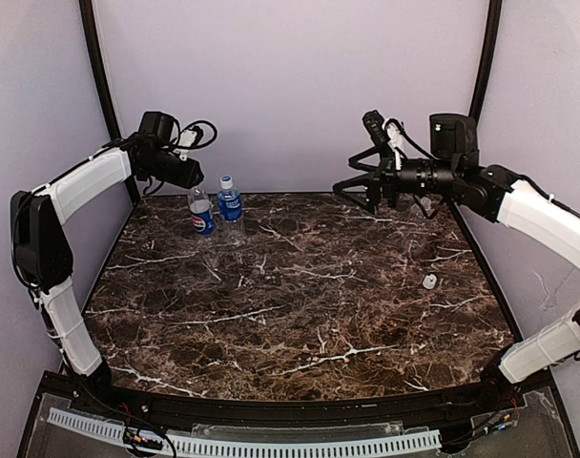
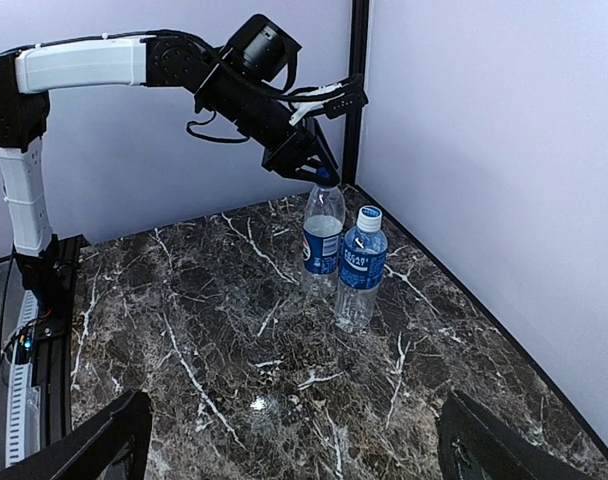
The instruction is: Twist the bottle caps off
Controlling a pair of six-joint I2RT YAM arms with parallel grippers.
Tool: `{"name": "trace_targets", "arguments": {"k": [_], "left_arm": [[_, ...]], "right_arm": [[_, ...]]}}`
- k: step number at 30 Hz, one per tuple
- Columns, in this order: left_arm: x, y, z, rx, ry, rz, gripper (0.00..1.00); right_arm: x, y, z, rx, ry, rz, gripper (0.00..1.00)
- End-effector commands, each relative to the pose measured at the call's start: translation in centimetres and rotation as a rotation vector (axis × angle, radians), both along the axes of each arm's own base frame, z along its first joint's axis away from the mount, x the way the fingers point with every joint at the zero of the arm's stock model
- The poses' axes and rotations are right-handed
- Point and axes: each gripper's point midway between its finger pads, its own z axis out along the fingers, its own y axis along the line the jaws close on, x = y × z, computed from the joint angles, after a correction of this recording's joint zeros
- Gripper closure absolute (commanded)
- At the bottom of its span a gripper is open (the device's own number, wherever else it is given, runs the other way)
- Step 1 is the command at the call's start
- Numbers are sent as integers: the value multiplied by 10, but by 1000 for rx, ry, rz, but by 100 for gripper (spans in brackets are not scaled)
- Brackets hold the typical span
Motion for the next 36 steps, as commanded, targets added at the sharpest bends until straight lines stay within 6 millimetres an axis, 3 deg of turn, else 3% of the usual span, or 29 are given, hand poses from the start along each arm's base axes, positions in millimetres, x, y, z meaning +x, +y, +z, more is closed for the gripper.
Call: {"name": "trace_targets", "arguments": {"k": [1, 5, 8, 10, 12, 15, 16, 17, 18, 20, 22, 26, 30, 36], "left_arm": [[-7, 5, -7, 29, 47, -1, 99], [-13, 21, 27, 118, -10, 22, 99], [-29, 29, 82, 191, -122, -23, 99], [-51, 29, 113, 233, -168, -87, 99], [-83, 16, 144, 263, -225, -226, 99], [-157, -25, 185, 272, -332, -500, 99], [-179, -33, 182, 312, -326, -592, 99], [-212, -50, 192, 297, -365, -698, 99], [-244, -67, 187, 284, -357, -834, 99], [-290, -79, 191, 213, -366, -976, 99], [-317, -86, 194, 149, -364, -1046, 99], [-336, -95, 194, 94, -363, -1097, 99], [-336, -101, 197, 61, -366, -1099, 99], [-344, -105, 196, 12, -332, -1126, 99]], "right_arm": [[-7, -3, 3, -3, -12, -1, 1], [-10, -4, 6, 5, -3, 1, 1], [-14, -1, 7, 11, -5, 12, 2], [-18, 5, 6, 6, -14, 20, 2], [-25, 16, 6, -2, -41, 37, 2], [-34, 40, 5, -21, -99, 63, 2], [-38, 50, 6, -26, -121, 75, 1], [-41, 60, 6, -33, -144, 87, 1], [-46, 71, 10, -31, -176, 101, 1], [-57, 95, 14, -29, -232, 146, 1], [-67, 120, 12, -37, -287, 191, 1], [-86, 160, 10, -10, -322, 275, 1], [-105, 187, -3, 35, -292, 368, 2], [-96, 215, -17, 53, -251, 349, 1]]}}
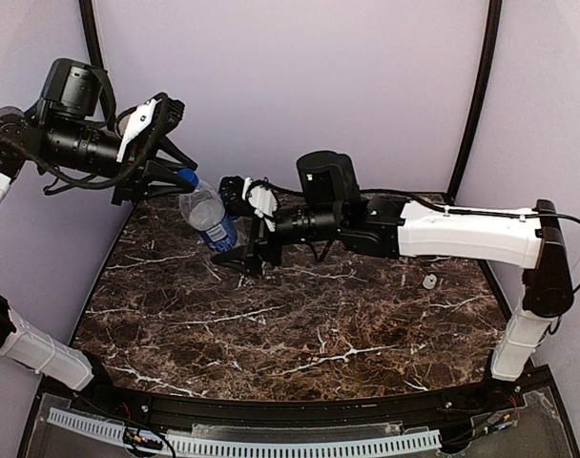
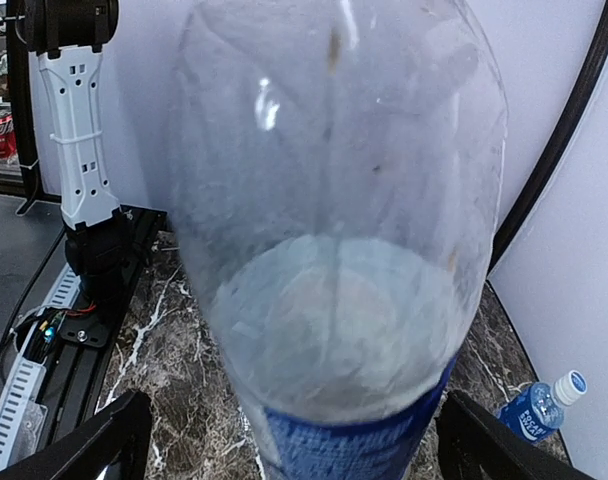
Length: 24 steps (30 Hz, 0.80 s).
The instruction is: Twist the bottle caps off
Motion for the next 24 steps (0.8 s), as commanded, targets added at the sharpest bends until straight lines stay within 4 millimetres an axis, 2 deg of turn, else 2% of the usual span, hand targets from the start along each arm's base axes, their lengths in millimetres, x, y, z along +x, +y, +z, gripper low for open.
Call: {"name": "trace_targets", "arguments": {"k": [1, 6, 10, 12, 13, 14, 15, 16, 17, 18, 19, 20, 21, 22, 23, 24], "left_arm": [[-18, 1, 3, -37, 59, -39, 99], [-22, 1, 13, -81, 75, -32, 99], [-22, 0, 14, -100, 90, -27, 99], [-21, -2, 16, -116, 100, -22, 99], [-19, -3, 19, -136, 106, -10, 94], [-18, -3, 21, -152, 123, 10, 64], [-14, -3, 29, -186, 97, 30, 44], [-10, -5, 33, -222, 104, 54, 14], [-10, -1, 26, -228, 107, 72, 7], [-7, -4, 31, -281, 98, 84, 3], [-10, 0, 12, -285, 124, 93, 2], [-9, -3, 17, -351, 92, 82, 2], [-21, 0, -11, -349, 116, 50, 1], [-27, -3, -2, -418, 75, -5, 1], [-35, -2, -22, -422, 96, -25, 1], [-43, -4, -17, -460, 110, -80, 1]], "right_arm": [[3, 20, 22, 99, -10, 12, 2], [-3, 21, 10, 96, 19, 48, 19], [-6, 11, 16, 149, 20, 39, 46], [-6, 7, 19, 165, 18, 26, 49], [-6, 6, 21, 168, 22, 24, 49], [-7, 4, 23, 174, 28, 24, 50], [-10, 3, 27, 186, 39, 31, 50], [-13, 1, 31, 202, 51, 43, 51], [-17, -2, 37, 227, 59, 59, 51], [-24, -5, 45, 260, 66, 84, 51], [-30, -9, 52, 293, 70, 107, 51], [-37, -13, 59, 328, 73, 133, 51], [-43, -17, 63, 361, 74, 154, 51], [-48, -20, 66, 385, 78, 172, 51], [-52, -22, 62, 397, 86, 182, 51], [-55, -22, 60, 402, 90, 188, 51]]}}
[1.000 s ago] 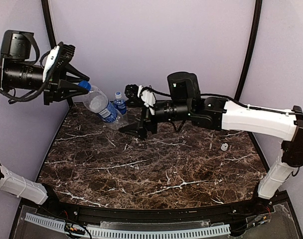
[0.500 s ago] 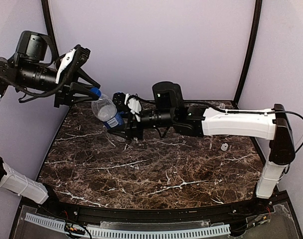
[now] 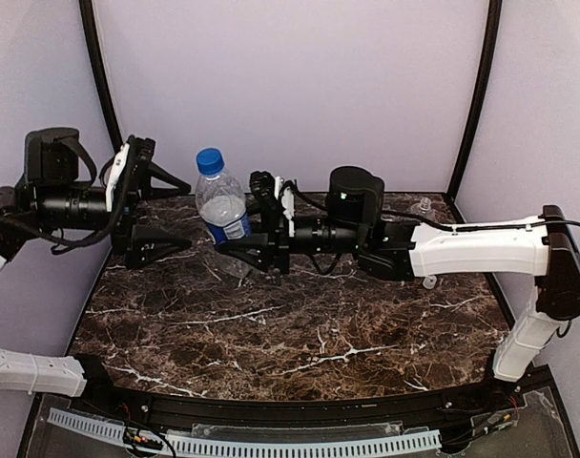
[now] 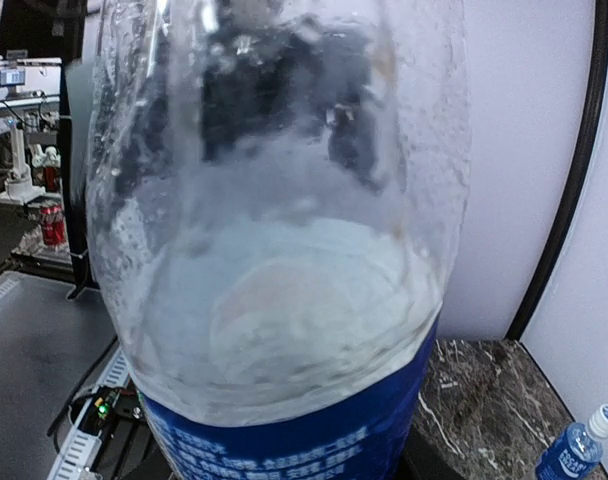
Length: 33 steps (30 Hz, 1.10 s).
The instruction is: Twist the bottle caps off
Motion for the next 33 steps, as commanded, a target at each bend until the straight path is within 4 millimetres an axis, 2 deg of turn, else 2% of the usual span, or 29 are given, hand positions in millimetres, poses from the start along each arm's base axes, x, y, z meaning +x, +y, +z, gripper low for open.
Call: {"name": "trace_targets", "arguments": {"k": [1, 3, 4, 7, 12, 17, 21, 24, 29, 32, 33], "left_arm": [[-22, -10, 12, -209, -14, -128, 2], [-21, -18, 9, -236, 62, -148, 6], [-20, -21, 13, -265, 63, -157, 8], [-16, -28, 9, -288, 74, -176, 20], [-19, -37, -6, -279, 98, -218, 26], [-16, -43, -2, -289, 85, -208, 32], [-17, -44, -3, -282, 84, -217, 42], [-16, -43, -2, -285, 78, -207, 51], [-10, -38, -6, -262, 58, -147, 60], [-1, -33, -14, -220, 17, -88, 62], [7, -30, -21, -191, -17, -40, 62]], "right_arm": [[-30, -13, 39, 178, -9, 93, 52], [-34, -7, 33, 160, 2, 101, 52], [-36, -4, 31, 148, 7, 103, 52], [-35, 1, 27, 132, 12, 92, 52], [-31, 8, 28, 118, 22, 71, 53], [-28, 15, 24, 87, 19, 64, 52], [-26, 14, 24, 86, 15, 53, 50], [-24, 13, 24, 72, 18, 37, 39], [-21, -1, 23, 7, 32, -21, 9], [-19, -21, 21, -80, 38, -84, 3], [-20, -29, 21, -113, 45, -101, 3]]}}
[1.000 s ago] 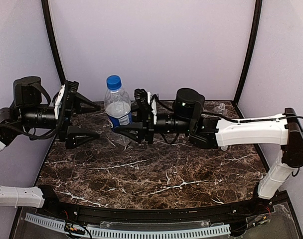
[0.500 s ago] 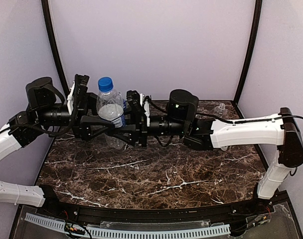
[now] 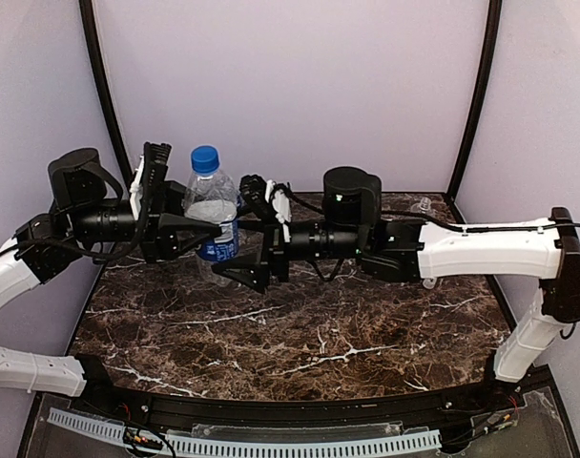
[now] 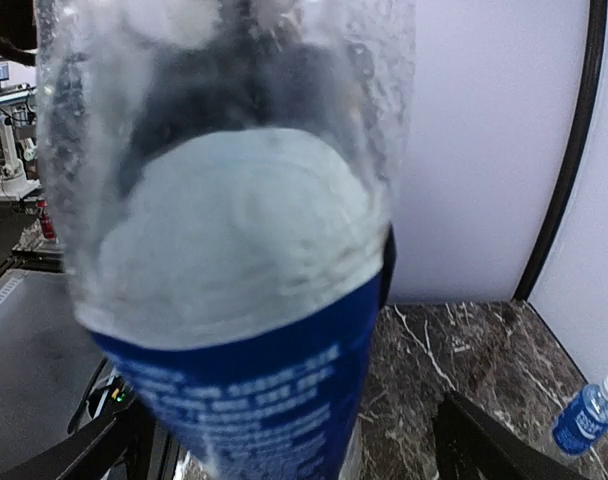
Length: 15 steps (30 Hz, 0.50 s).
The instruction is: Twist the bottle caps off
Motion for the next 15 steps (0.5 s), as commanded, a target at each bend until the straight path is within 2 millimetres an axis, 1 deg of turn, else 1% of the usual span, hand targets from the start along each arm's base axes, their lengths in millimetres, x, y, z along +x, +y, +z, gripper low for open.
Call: {"name": "trace_targets", "arguments": {"k": [1, 2, 3, 4, 5, 6, 8, 9, 10, 13, 14, 15], "left_arm": [[16, 12, -11, 70, -99, 134, 62], [27, 16, -19, 108, -143, 194, 62], [33, 18, -23, 130, -172, 225, 63], [45, 23, -31, 176, -222, 285, 63], [51, 25, -35, 206, -268, 316, 63], [63, 30, -40, 240, -283, 376, 64], [71, 33, -46, 285, -332, 414, 65], [72, 33, -47, 298, -358, 415, 65], [74, 33, -49, 307, -366, 420, 66], [76, 33, -50, 319, -373, 429, 67], [76, 33, -49, 319, -374, 430, 67], [75, 33, -49, 320, -374, 428, 67]], "right_arm": [[-4, -41, 25, -89, -5, -95, 3], [-6, -50, 30, -108, 13, -114, 4], [-6, -58, 36, -118, 27, -144, 6], [-5, -64, 42, -124, 40, -194, 8], [-2, -68, 52, -109, 38, -249, 11], [1, -71, 63, -91, 34, -314, 14], [13, -69, 78, -59, 39, -442, 18], [24, -68, 83, -51, 43, -530, 21], [28, -66, 92, -33, 64, -577, 23], [34, -50, 107, -22, 81, -623, 27], [35, -43, 107, -34, 79, -631, 28], [38, -41, 116, -29, 79, -644, 28]]}}
